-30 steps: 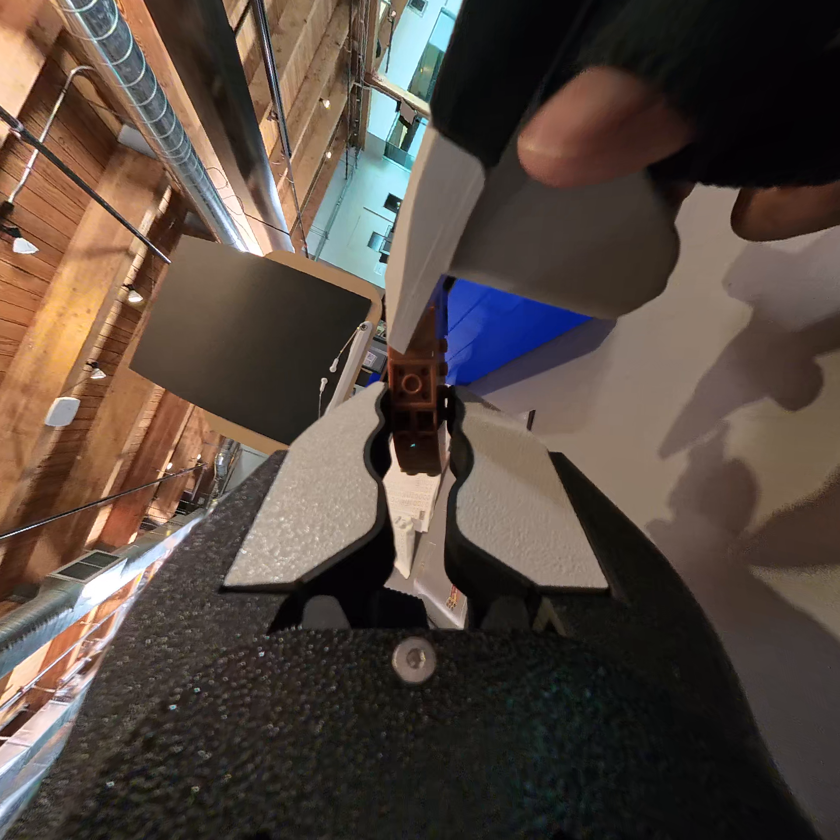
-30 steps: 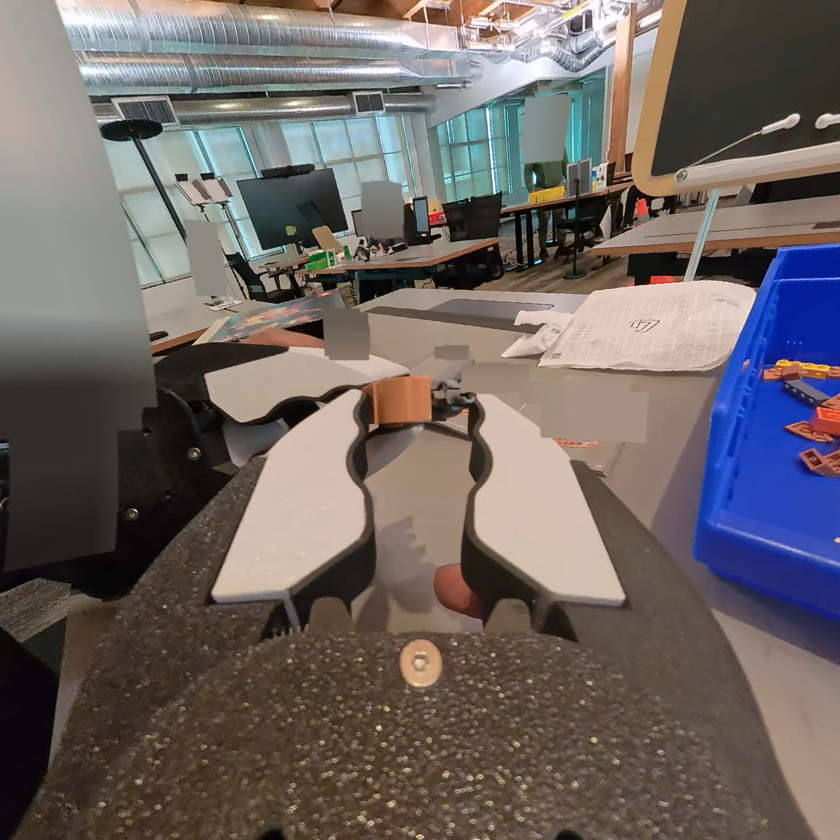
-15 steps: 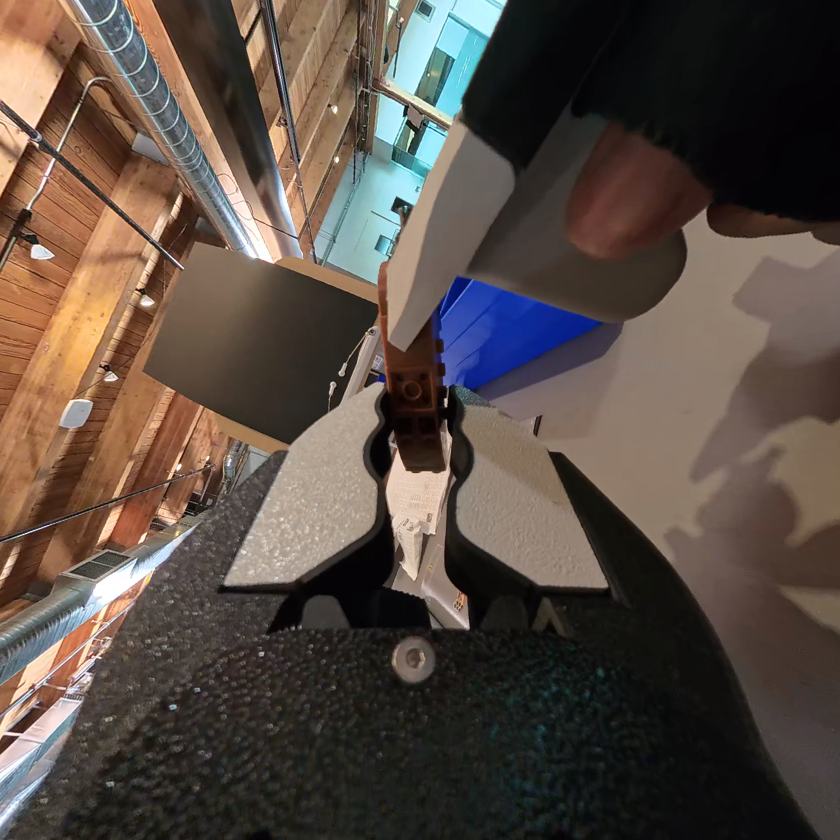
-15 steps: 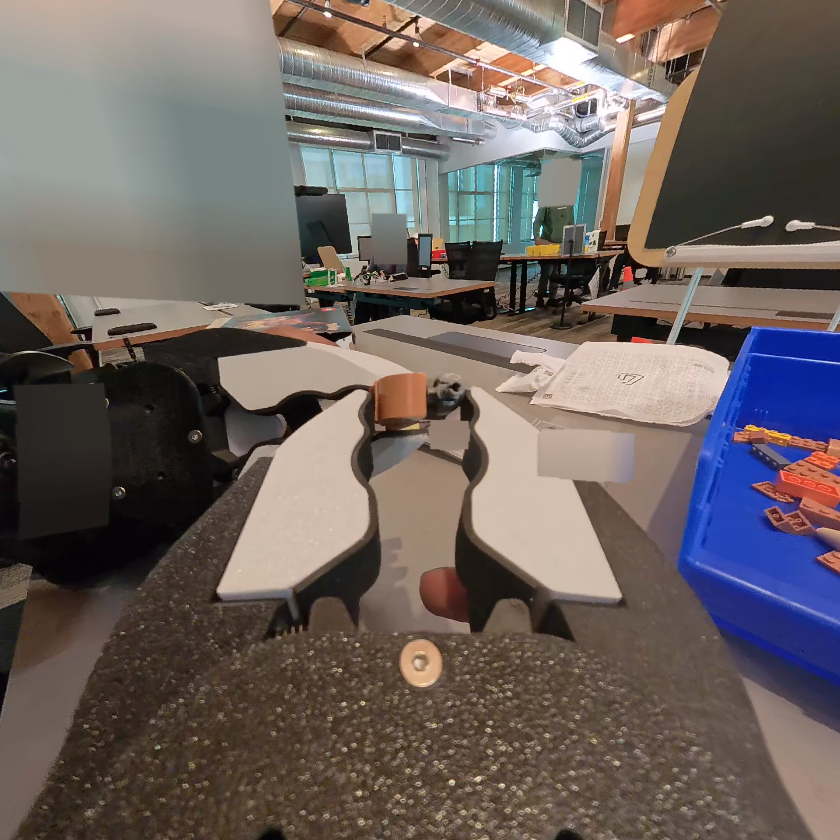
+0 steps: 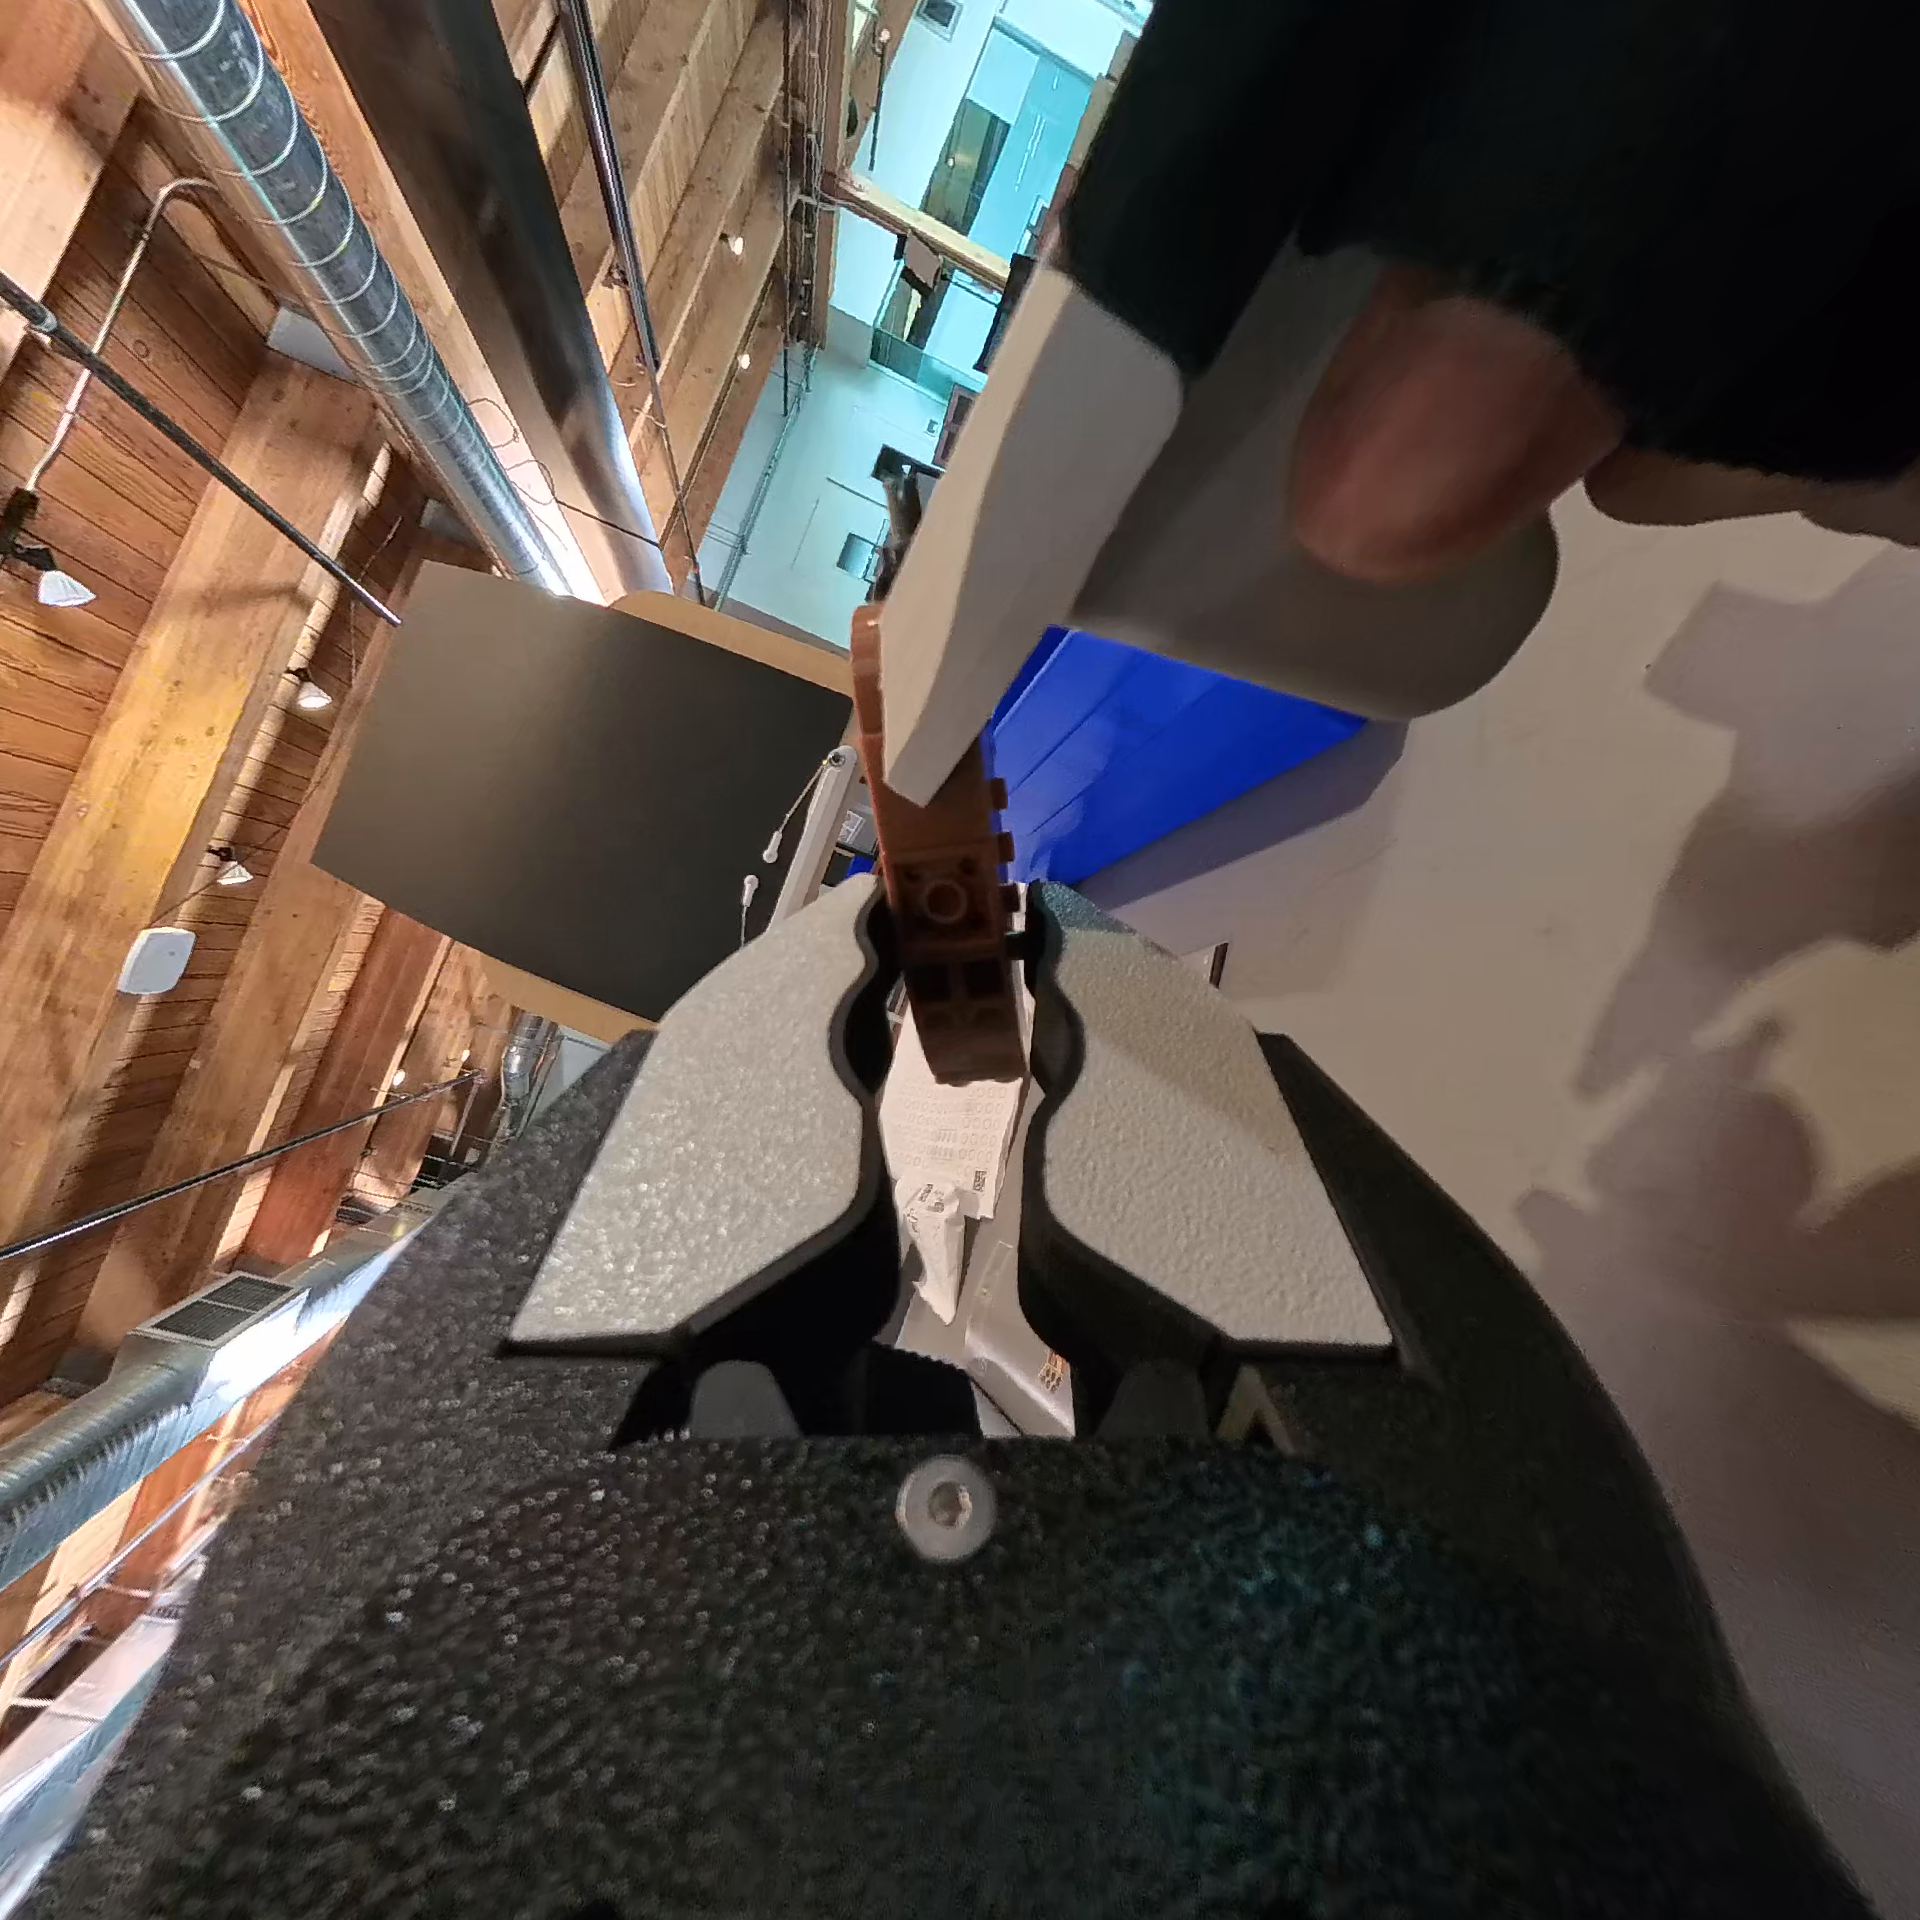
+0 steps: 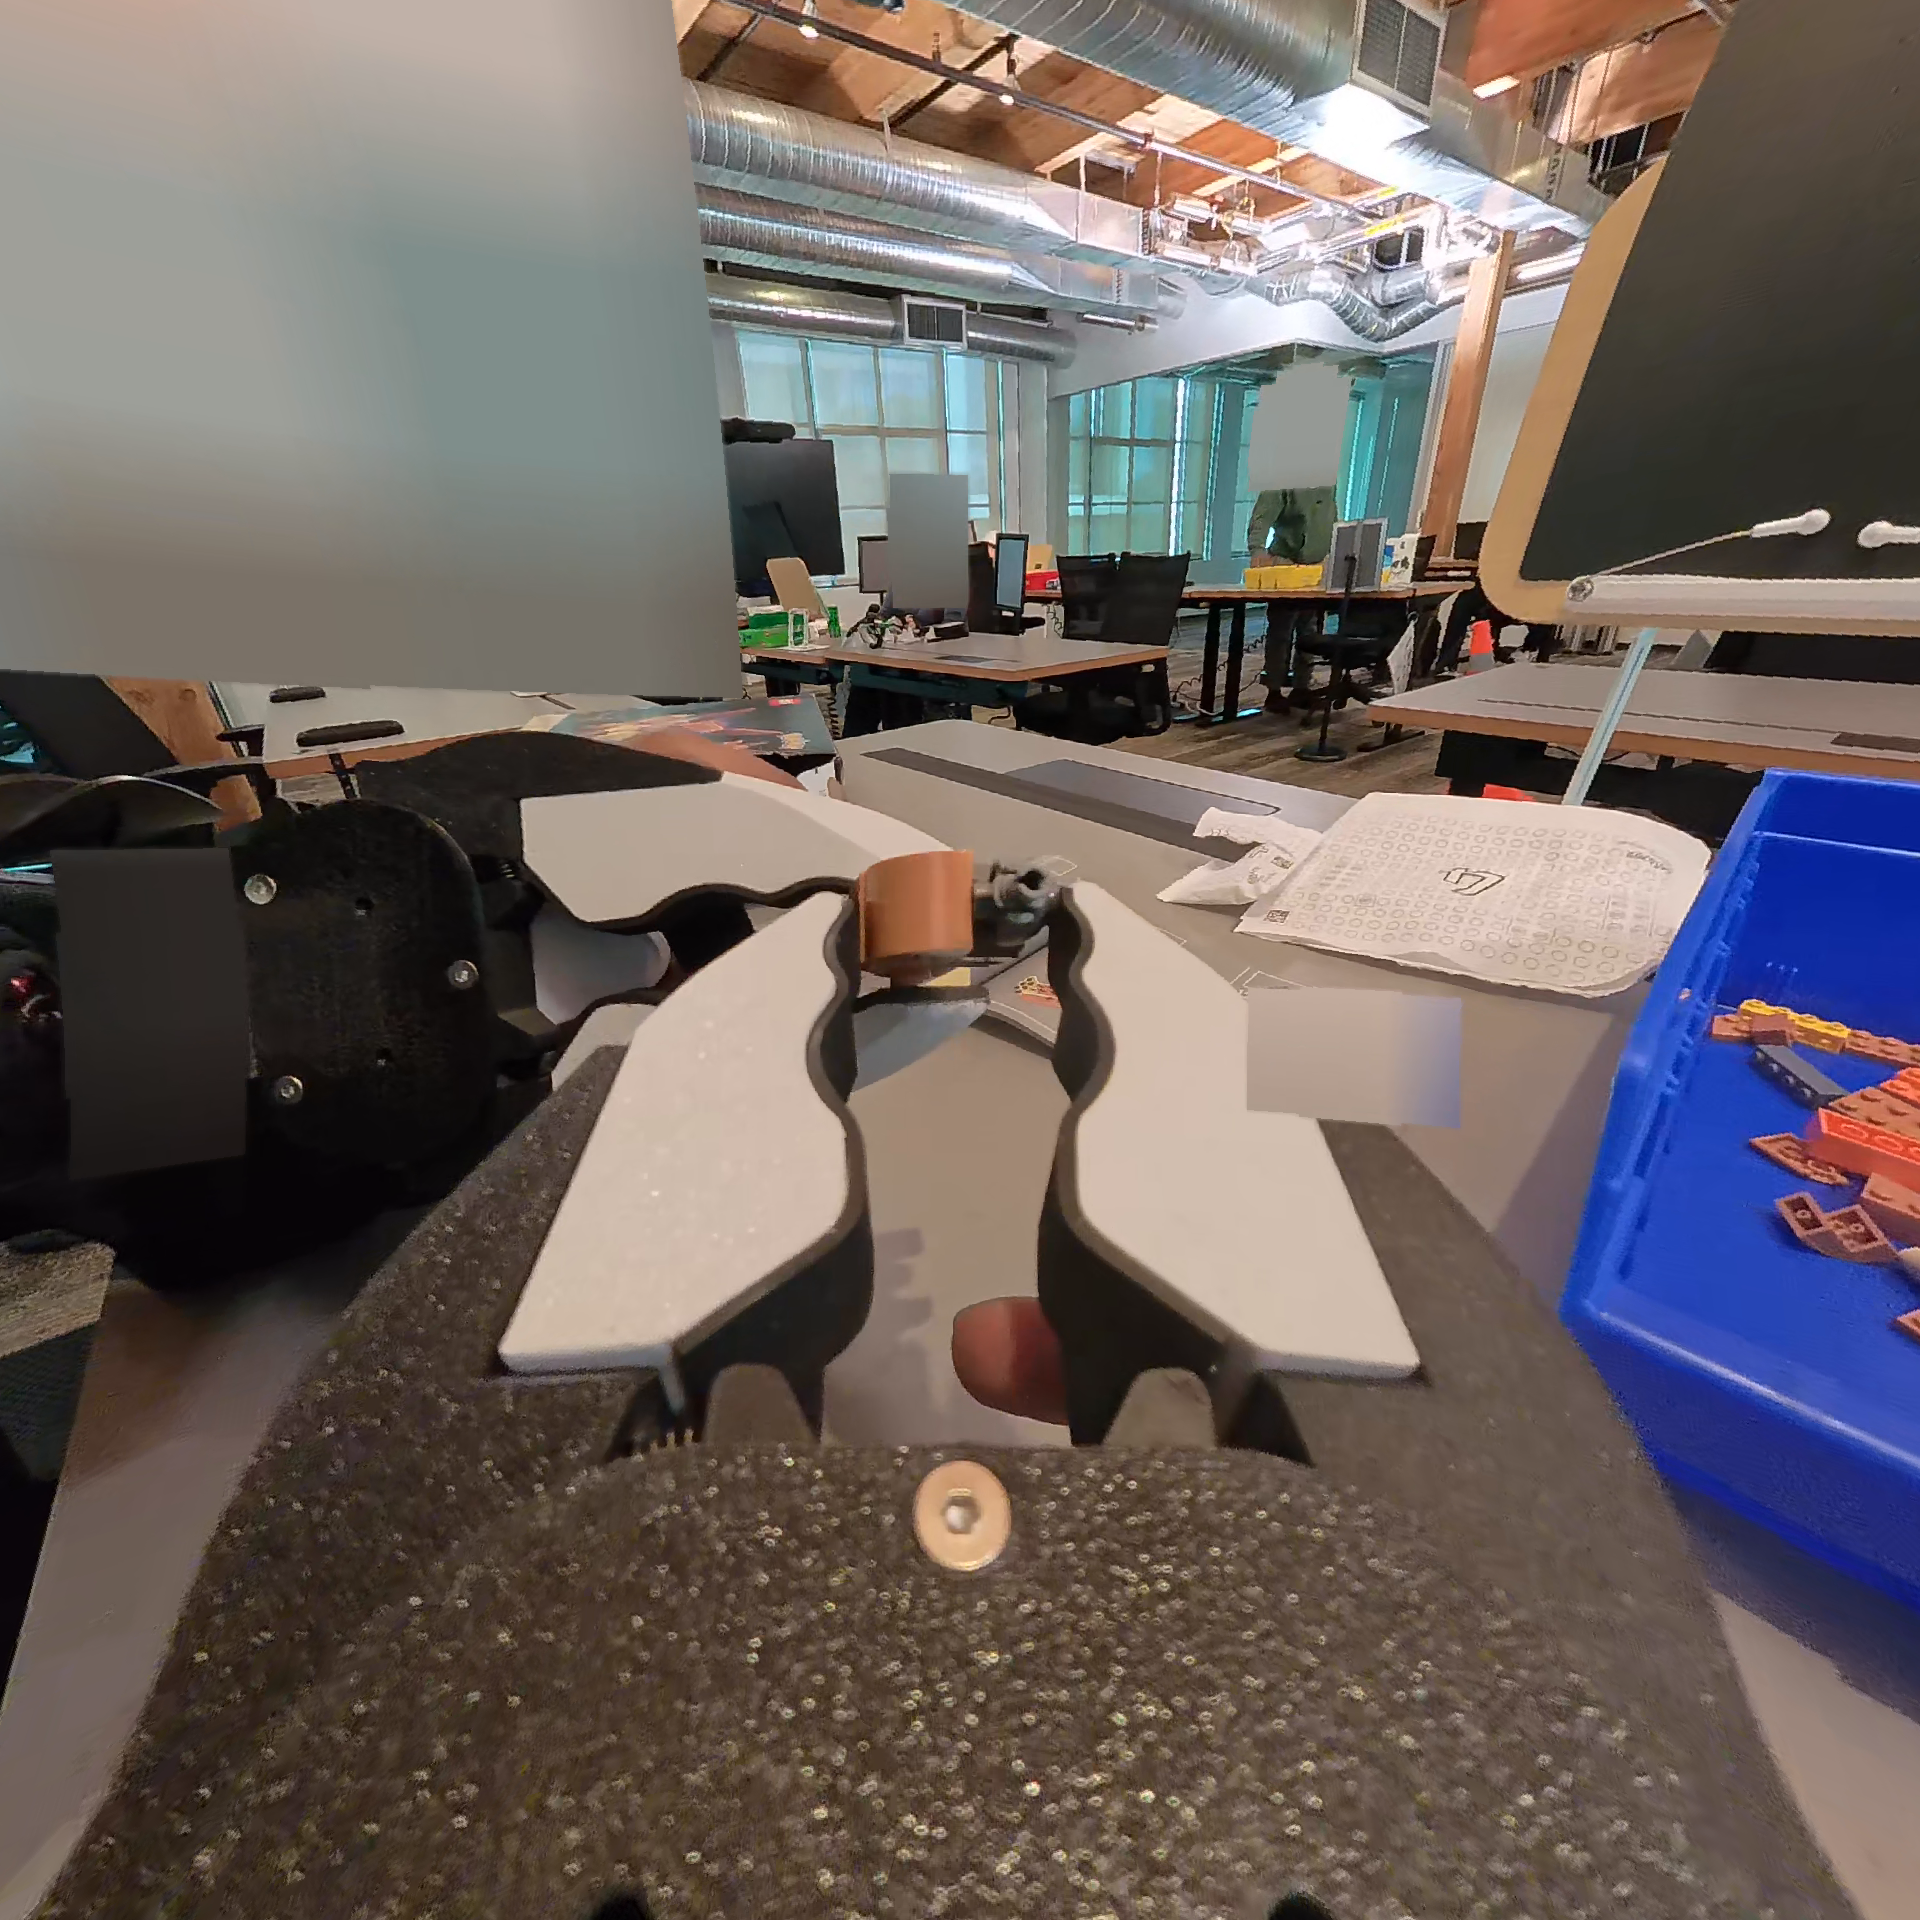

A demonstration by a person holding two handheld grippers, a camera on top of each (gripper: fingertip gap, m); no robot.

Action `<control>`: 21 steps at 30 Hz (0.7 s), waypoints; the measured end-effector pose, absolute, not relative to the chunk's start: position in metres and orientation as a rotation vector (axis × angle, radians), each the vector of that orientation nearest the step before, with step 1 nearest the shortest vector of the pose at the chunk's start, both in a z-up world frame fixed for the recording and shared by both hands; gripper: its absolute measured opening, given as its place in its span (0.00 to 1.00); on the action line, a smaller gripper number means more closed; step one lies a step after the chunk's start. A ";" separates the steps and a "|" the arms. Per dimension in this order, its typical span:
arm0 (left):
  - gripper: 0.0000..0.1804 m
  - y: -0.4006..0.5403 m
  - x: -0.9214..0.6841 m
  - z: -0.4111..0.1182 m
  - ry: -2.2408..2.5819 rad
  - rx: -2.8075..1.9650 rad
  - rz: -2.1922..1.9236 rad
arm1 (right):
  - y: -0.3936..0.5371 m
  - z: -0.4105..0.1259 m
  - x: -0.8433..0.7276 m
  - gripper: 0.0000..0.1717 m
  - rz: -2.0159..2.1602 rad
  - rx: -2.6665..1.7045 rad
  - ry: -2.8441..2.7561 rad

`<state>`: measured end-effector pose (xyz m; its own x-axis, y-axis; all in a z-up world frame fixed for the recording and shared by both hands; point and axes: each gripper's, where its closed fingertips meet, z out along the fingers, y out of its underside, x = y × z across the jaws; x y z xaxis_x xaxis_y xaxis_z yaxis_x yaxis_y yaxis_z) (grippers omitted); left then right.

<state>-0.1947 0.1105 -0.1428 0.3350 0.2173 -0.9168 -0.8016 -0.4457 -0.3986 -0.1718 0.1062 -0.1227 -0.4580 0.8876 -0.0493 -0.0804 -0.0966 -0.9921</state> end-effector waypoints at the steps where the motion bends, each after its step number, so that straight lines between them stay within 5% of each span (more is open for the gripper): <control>1: 0.12 0.110 -0.194 -0.143 0.541 -1.615 1.300 | 0.106 -0.122 -0.171 0.20 1.656 -0.921 -1.430; 8: 0.14 0.107 -0.190 -0.133 0.515 -1.557 1.114 | 0.108 -0.116 -0.166 0.21 1.749 -0.878 -1.416; 21: 0.25 0.087 -0.182 -0.120 0.113 -1.486 -0.046 | 0.116 -0.102 -0.158 0.20 1.733 -0.787 -1.326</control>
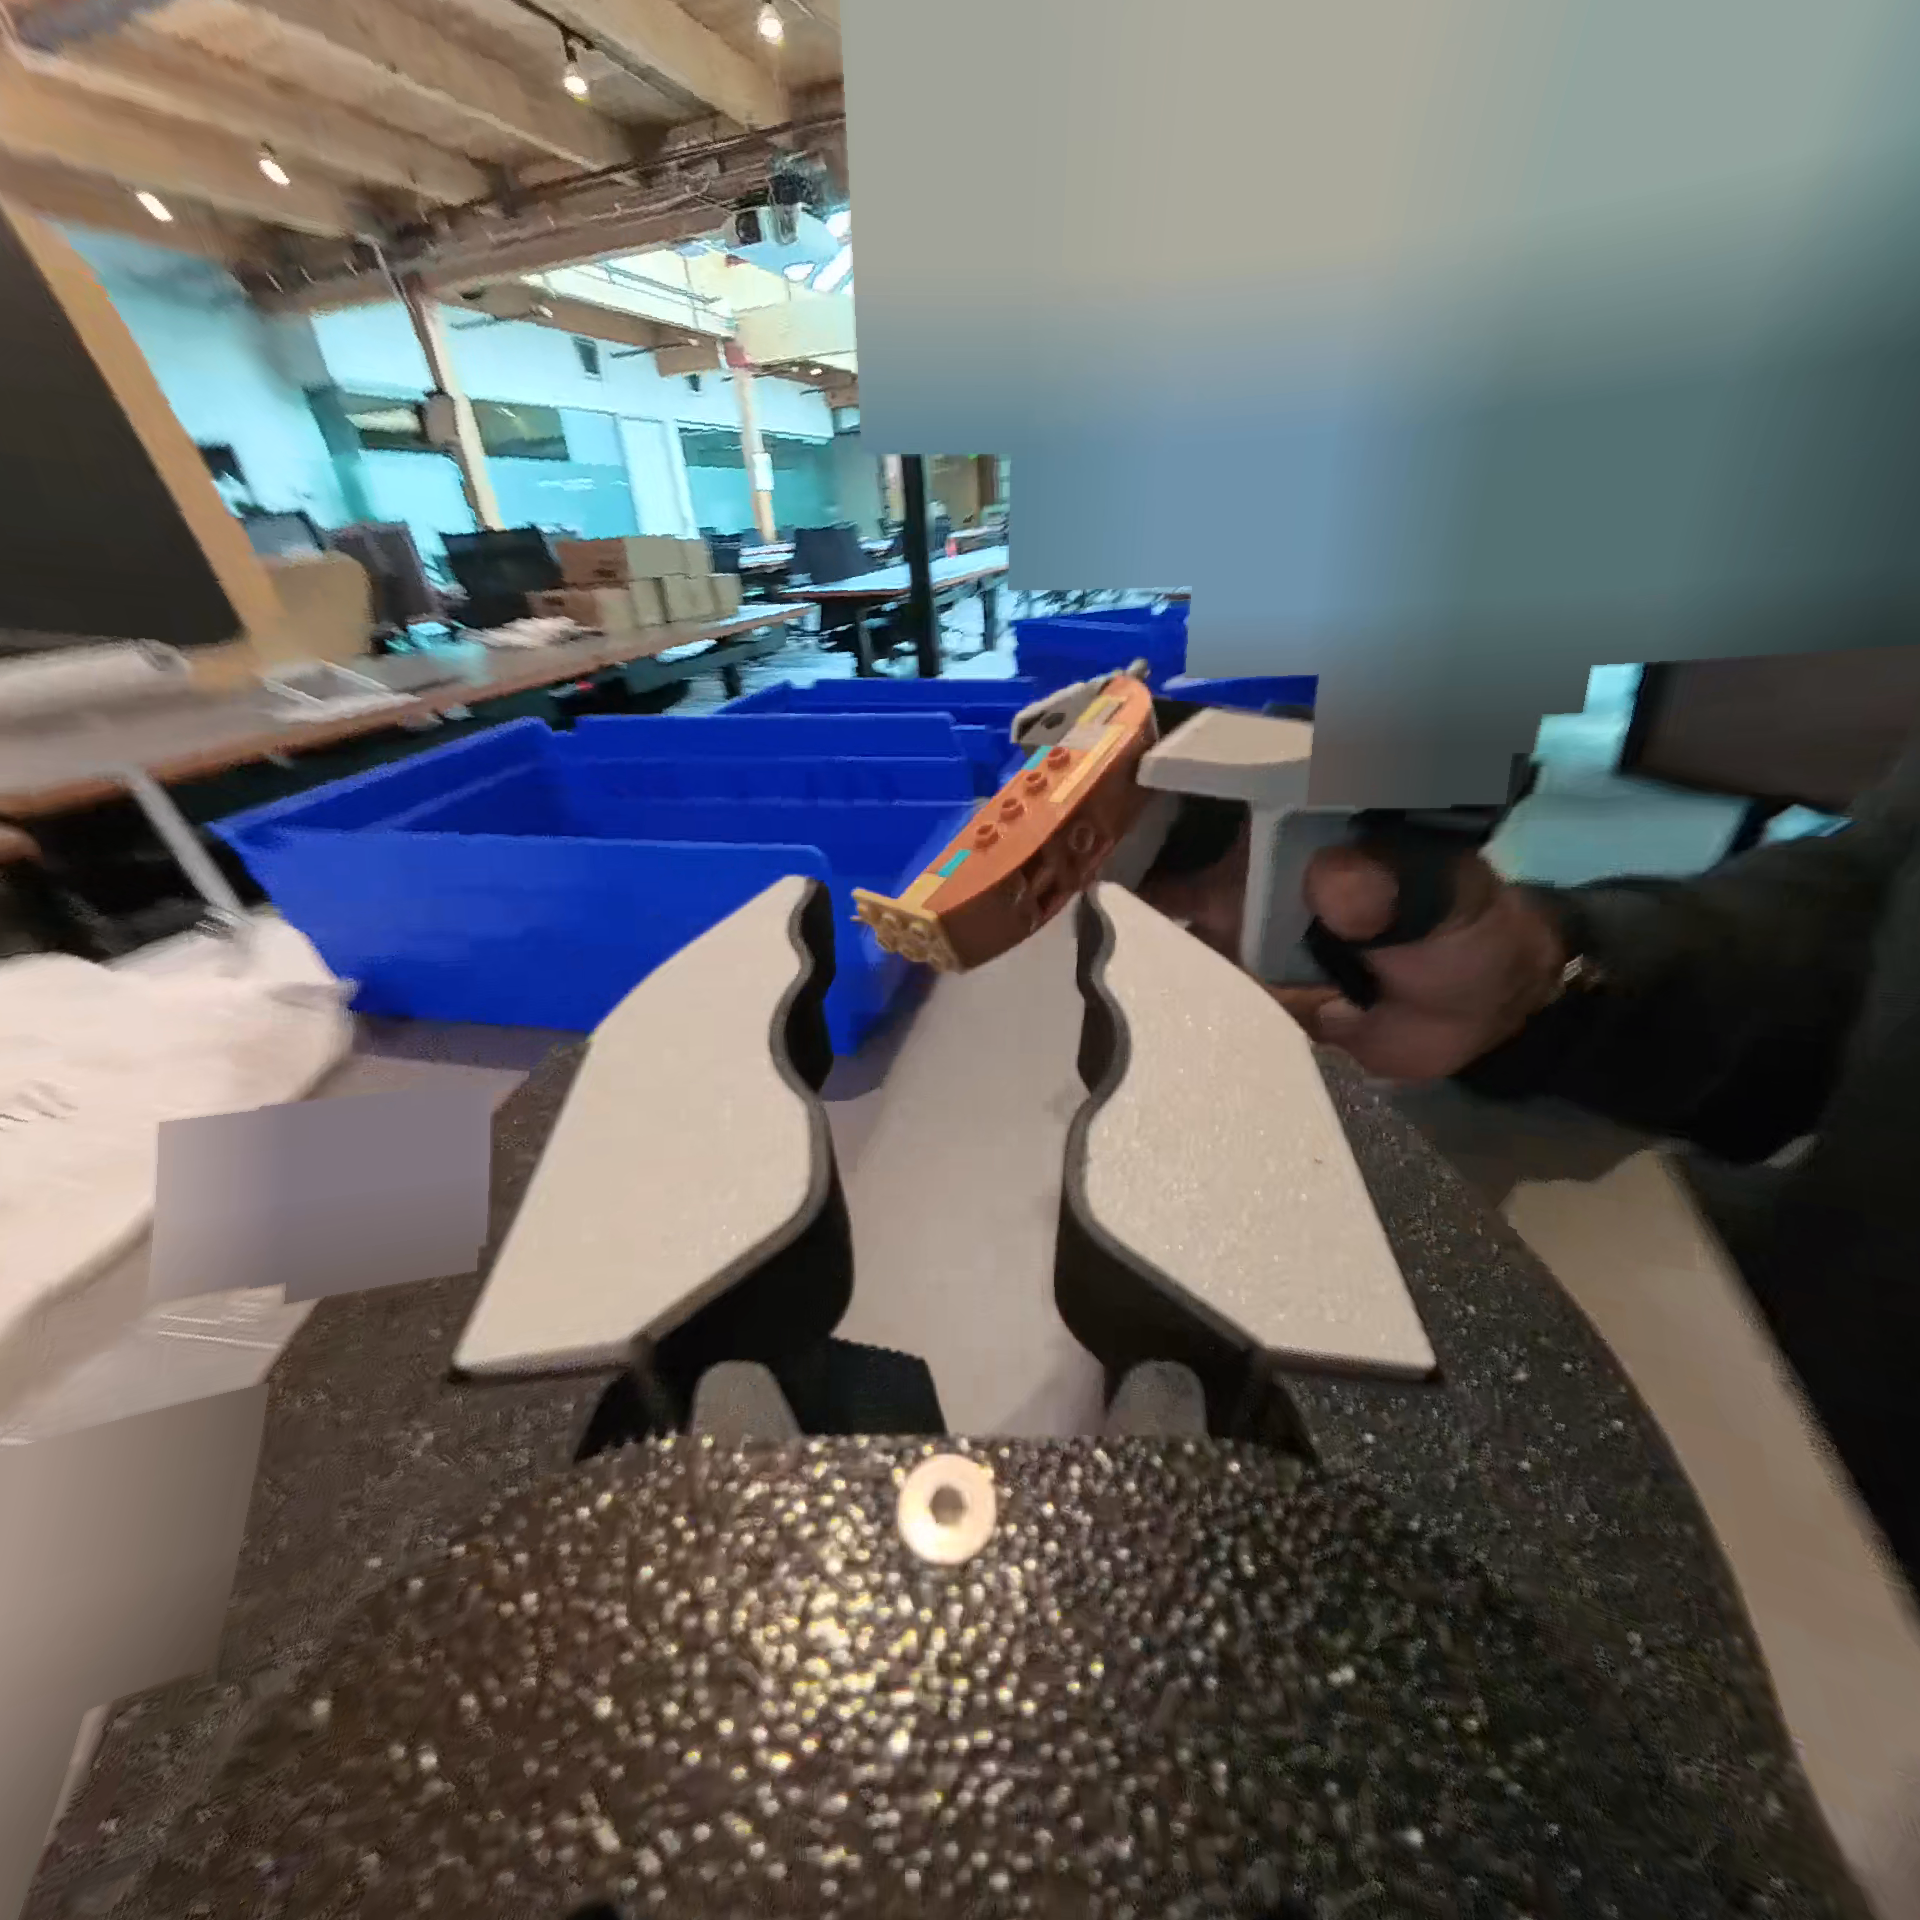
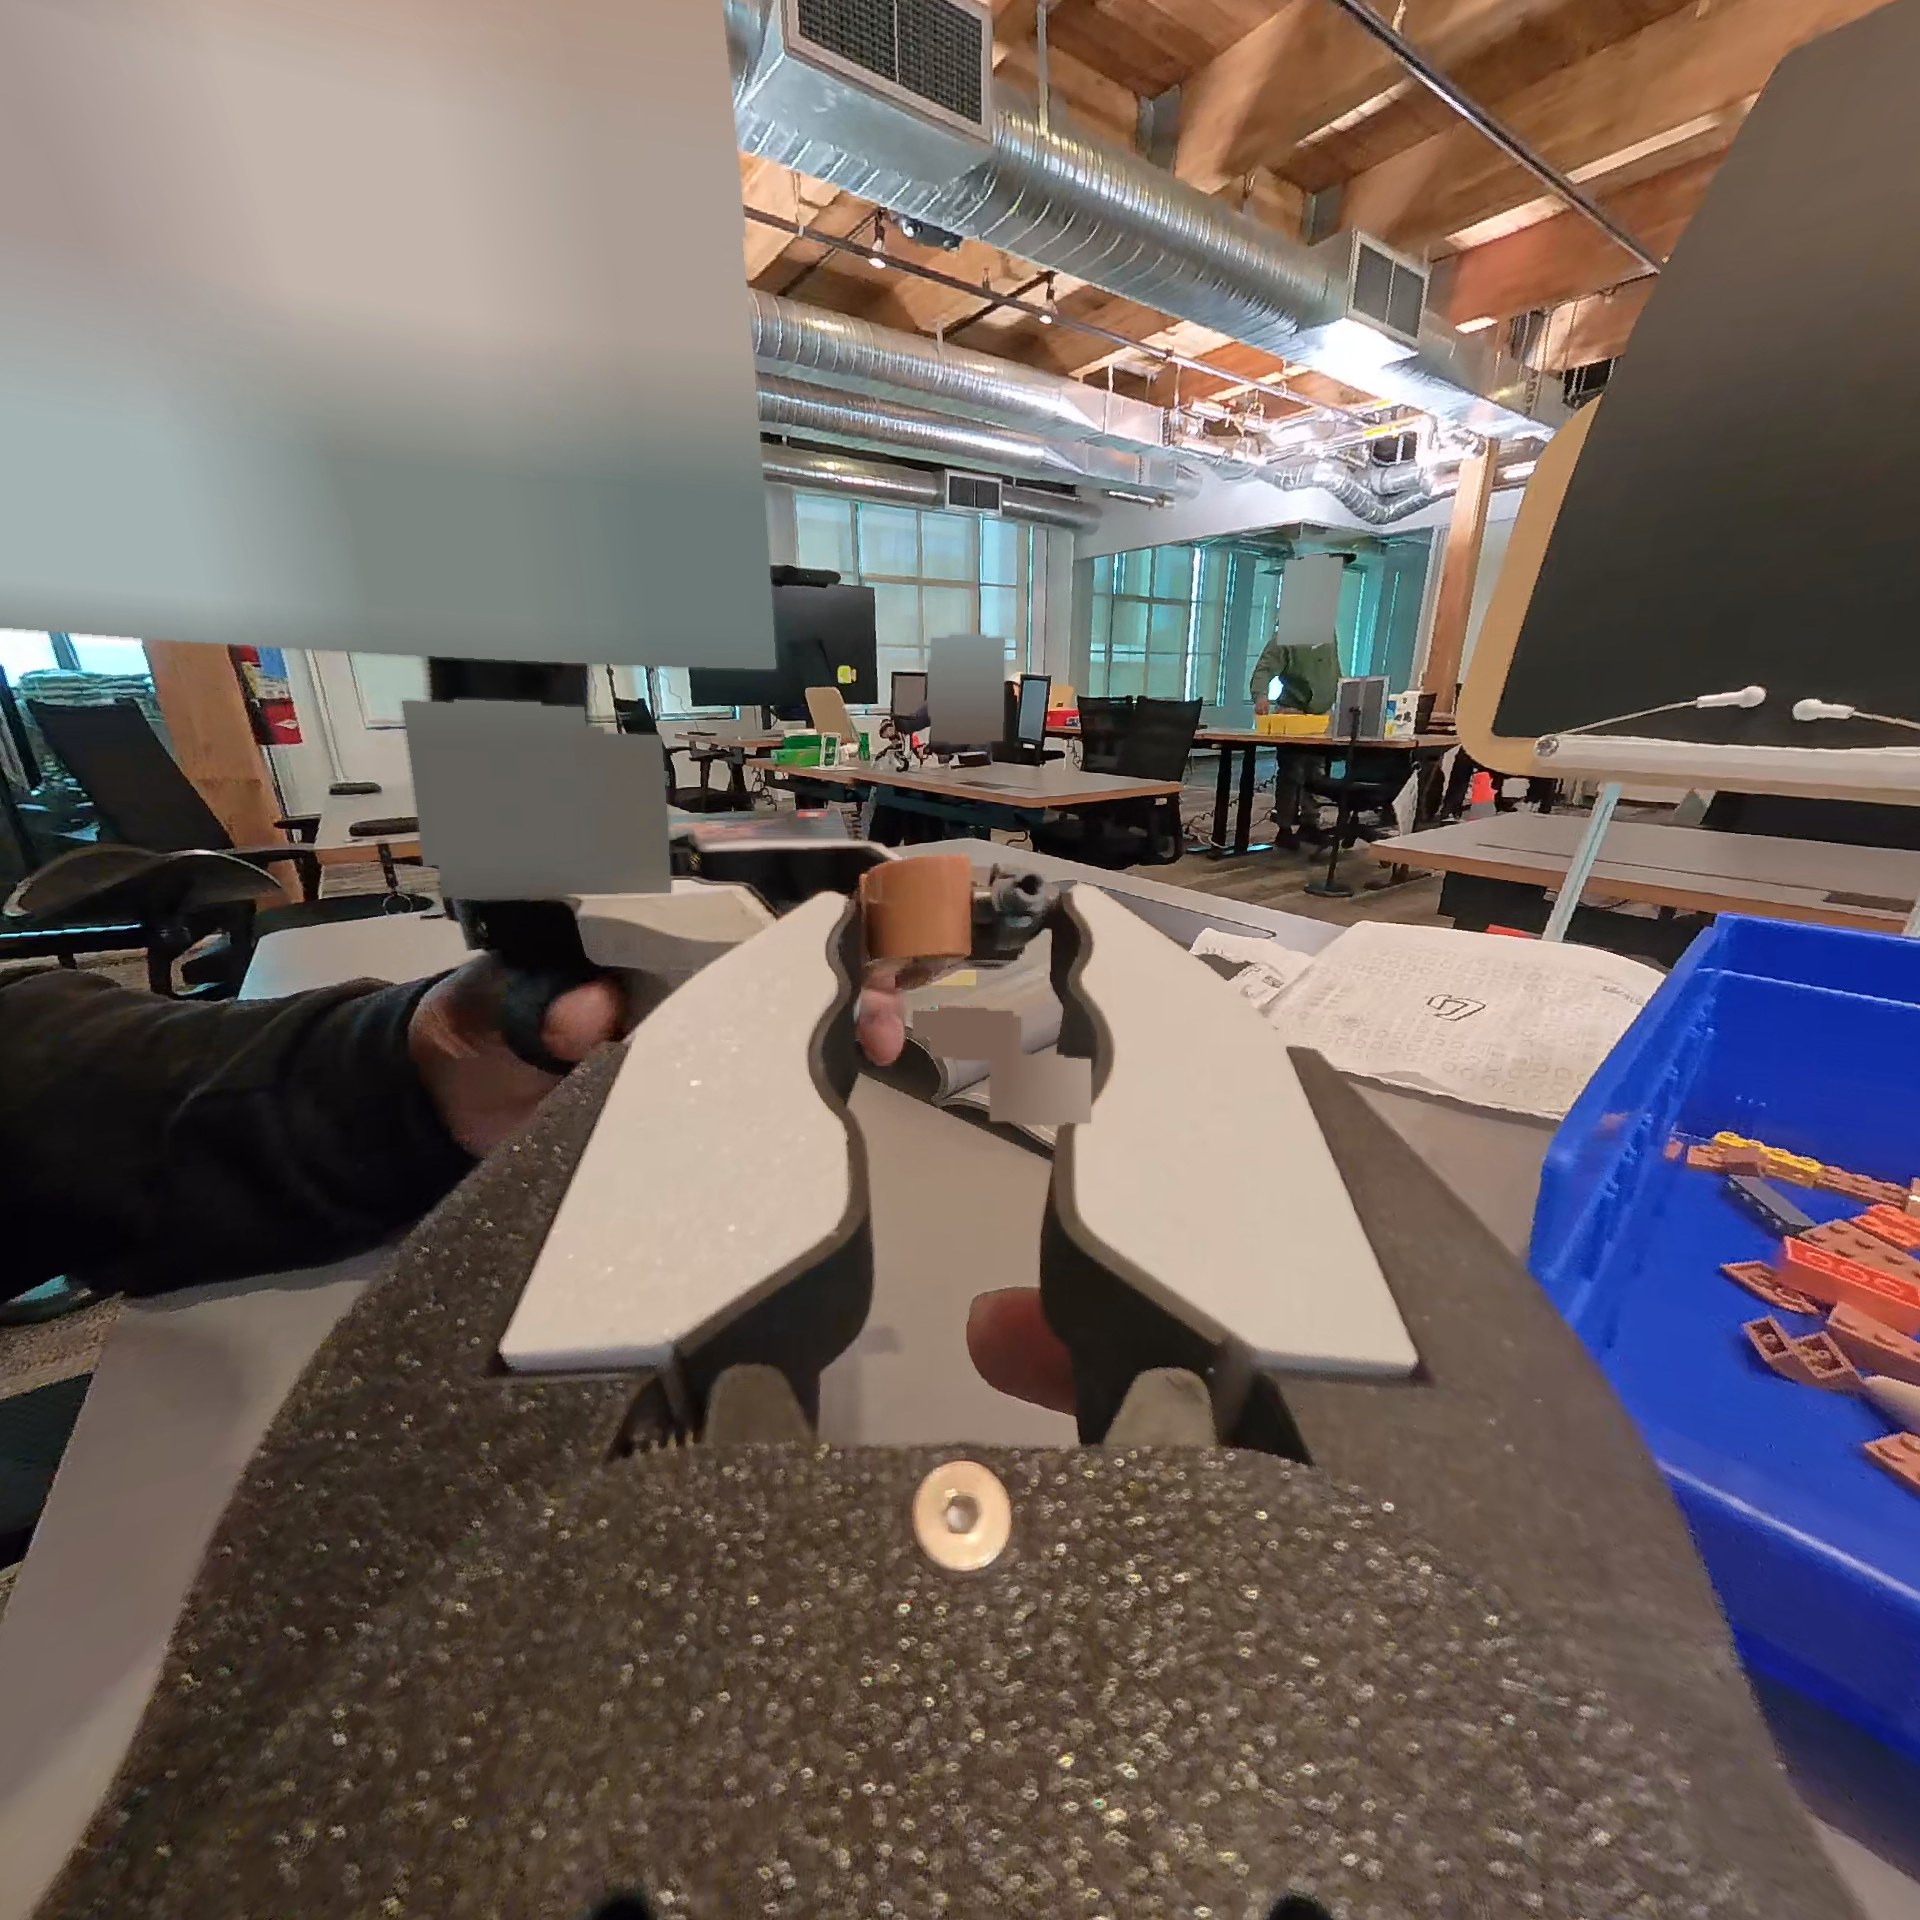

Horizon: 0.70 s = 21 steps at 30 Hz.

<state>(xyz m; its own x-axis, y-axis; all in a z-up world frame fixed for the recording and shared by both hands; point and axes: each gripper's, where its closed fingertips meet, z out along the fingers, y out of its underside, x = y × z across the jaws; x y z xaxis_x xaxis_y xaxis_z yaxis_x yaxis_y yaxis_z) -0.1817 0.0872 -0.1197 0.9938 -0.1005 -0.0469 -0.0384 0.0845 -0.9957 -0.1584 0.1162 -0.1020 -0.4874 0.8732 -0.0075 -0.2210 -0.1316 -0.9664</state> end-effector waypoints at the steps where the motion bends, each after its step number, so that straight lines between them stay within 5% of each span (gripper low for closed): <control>1: 0.25 0.087 -0.180 -0.120 0.080 -1.474 -0.144 | 0.116 -0.101 -0.157 0.20 1.743 -0.780 -1.323; 9: 0.27 0.082 -0.159 -0.103 -0.159 -1.149 -0.950 | 0.099 -0.081 -0.135 0.20 1.905 -0.583 -1.249; 21: 0.26 0.081 -0.125 -0.095 -0.114 -1.058 -1.002 | 0.082 -0.076 -0.123 0.20 2.021 -0.485 -1.221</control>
